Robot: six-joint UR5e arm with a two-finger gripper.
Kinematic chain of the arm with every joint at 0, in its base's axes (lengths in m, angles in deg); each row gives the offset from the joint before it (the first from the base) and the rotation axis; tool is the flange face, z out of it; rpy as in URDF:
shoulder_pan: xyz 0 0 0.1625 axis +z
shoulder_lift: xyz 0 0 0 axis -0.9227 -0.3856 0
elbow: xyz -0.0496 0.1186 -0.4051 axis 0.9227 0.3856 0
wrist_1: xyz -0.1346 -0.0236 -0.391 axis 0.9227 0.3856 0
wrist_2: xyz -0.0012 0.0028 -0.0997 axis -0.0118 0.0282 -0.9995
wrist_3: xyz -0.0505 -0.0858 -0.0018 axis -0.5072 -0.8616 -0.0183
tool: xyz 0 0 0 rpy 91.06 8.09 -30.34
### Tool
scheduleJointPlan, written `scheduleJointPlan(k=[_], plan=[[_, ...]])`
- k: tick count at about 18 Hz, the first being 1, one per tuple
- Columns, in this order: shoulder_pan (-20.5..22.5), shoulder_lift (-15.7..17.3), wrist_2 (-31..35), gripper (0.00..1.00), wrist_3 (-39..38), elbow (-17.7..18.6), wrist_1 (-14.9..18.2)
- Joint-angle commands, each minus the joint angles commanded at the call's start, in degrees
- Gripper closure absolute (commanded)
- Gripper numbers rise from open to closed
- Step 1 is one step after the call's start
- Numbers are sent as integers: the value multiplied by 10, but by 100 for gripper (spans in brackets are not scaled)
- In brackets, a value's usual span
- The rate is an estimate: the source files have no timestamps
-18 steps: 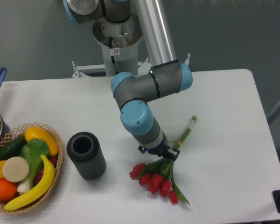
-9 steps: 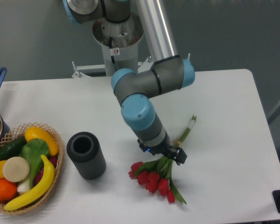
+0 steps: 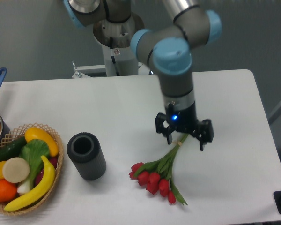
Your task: Place the flowers on the table
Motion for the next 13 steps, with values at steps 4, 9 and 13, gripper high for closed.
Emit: scheduleJointPlan(k=[4,9,13], plan=[[29,32,-4,0,76,12,52],[77,83,-15,0,213,56,95],[105,120,-14,0,284,96,96]])
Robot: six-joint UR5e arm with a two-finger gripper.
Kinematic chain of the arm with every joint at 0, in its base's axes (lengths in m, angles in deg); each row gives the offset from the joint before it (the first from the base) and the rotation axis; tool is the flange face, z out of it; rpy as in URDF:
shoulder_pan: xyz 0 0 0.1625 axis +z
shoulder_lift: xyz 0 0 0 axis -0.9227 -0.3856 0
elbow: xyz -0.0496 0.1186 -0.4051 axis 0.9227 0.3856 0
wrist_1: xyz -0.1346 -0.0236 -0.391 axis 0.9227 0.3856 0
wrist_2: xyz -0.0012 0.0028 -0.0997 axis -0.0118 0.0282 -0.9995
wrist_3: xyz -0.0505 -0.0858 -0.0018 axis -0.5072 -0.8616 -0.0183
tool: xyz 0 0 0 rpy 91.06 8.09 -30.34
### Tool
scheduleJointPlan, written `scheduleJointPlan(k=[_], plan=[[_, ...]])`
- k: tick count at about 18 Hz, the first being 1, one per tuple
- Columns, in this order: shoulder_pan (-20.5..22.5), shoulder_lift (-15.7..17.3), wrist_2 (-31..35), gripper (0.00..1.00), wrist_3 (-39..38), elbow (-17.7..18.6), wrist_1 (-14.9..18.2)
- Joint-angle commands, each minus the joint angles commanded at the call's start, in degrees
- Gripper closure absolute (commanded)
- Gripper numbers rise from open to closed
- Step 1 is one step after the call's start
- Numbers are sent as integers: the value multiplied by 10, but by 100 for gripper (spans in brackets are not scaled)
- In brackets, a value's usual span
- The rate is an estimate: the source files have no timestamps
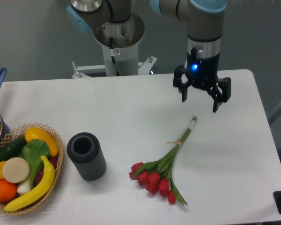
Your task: Place the flowers on the table
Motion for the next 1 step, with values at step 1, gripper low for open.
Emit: scheduleJointPlan(k=[1], plan=[[7,7,-1,0,9,8,-1]])
